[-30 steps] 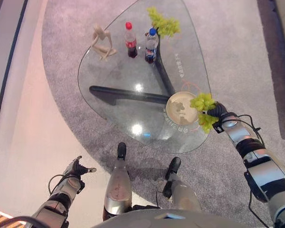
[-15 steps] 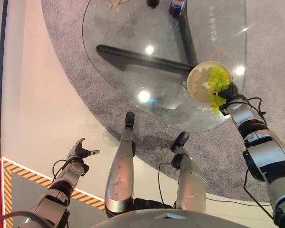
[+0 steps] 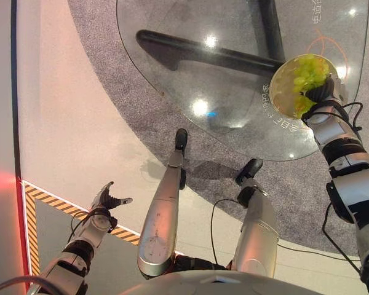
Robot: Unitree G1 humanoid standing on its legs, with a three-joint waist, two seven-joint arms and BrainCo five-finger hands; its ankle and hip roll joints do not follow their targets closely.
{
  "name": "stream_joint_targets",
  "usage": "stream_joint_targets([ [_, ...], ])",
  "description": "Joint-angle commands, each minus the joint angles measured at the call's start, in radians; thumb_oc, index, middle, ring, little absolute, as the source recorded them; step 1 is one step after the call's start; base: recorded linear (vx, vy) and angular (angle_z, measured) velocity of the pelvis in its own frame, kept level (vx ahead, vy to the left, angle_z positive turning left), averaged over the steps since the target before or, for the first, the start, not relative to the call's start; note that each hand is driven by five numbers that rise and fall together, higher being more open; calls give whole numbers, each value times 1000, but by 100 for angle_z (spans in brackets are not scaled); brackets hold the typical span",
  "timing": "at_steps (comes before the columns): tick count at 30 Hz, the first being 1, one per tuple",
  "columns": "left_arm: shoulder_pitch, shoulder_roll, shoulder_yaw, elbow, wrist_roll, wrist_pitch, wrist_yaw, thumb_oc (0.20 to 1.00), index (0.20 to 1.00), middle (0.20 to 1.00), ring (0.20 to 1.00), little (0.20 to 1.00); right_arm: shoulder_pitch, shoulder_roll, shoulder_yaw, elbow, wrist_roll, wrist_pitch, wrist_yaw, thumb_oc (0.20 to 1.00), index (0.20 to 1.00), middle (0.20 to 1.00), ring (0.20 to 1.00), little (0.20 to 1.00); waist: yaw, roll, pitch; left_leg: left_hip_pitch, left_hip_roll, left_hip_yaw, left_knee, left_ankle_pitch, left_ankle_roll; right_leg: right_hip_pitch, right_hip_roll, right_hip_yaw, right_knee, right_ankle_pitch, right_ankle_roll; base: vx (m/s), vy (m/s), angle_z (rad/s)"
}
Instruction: Pick up fruits into the plate
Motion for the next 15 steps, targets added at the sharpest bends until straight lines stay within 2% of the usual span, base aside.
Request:
stream_joint_targets([
  [1,82,11,-23,-8,-29,21,-7,1000,1000,1000,1000,1000,-21,-134,62,72,-34,115,150,1000,1000,1000,1000,1000,3,73,-27,11,-75,39,47,-136,41,-23,105,-7,83,-73,-31,0,0,0],
  [3,80,16,-27,-19,-39,28,-9,1000,1000,1000,1000,1000,-21,-138,72,87,-31,127,177,1000,1000,1000,1000,1000,4,74,-27,17,-74,36,41,-133,40,-19,106,-9,79,-71,-32,0,0,0],
  [6,81,24,-28,-21,-37,36,-26,1000,1000,1000,1000,1000,-18,-140,84,94,-73,103,198,1000,1000,1000,1000,1000,4,75,-27,45,-76,31,31,-135,39,1,108,-9,72,-71,-33,0,0,0],
  [9,82,29,-16,-11,-27,54,-61,1000,1000,1000,1000,1000,-7,-130,88,75,-74,-3,150,1000,1000,1000,1000,1000,1,63,-27,98,-71,32,9,-134,36,52,115,-11,42,-63,-27,-34,3,0],
  [10,71,30,-8,-3,-35,49,-81,1000,1000,1000,1000,1000,-3,-125,83,51,-80,-88,102,1000,1000,1000,1000,1000,-3,54,-27,103,-67,37,-11,-101,40,64,123,-23,7,-25,-35,-102,11,0],
  [11,71,27,-5,0,-35,52,-84,1000,1000,1000,1000,1000,8,-124,79,33,-78,-94,96,1000,1000,1000,1000,1000,-5,52,-27,115,-65,39,-16,-101,39,76,122,-25,2,-25,-34,-109,24,-4],
  [13,73,18,11,17,-34,61,-91,1000,1000,1000,1000,1000,83,-108,39,-59,-48,-209,11,1000,1000,1000,1000,1000,-21,35,-27,178,-55,50,-41,-105,34,133,125,-21,-21,-22,-25,-14,34,-6],
  [14,72,14,19,30,-37,62,-91,1000,1000,1000,1000,1000,121,-99,19,-102,-77,-263,-23,1000,1000,1000,1000,1000,-29,27,-27,204,-51,55,-50,-108,33,155,127,-16,-31,-21,-21,0,49,-8],
  [15,67,4,33,63,-49,56,-81,1000,1000,1000,1000,1000,195,-76,-11,-178,-115,-348,-85,1000,1000,1000,1000,1000,-48,9,-27,257,-38,65,-69,-112,30,199,129,-6,-51,-16,-12,0,32,-8],
])
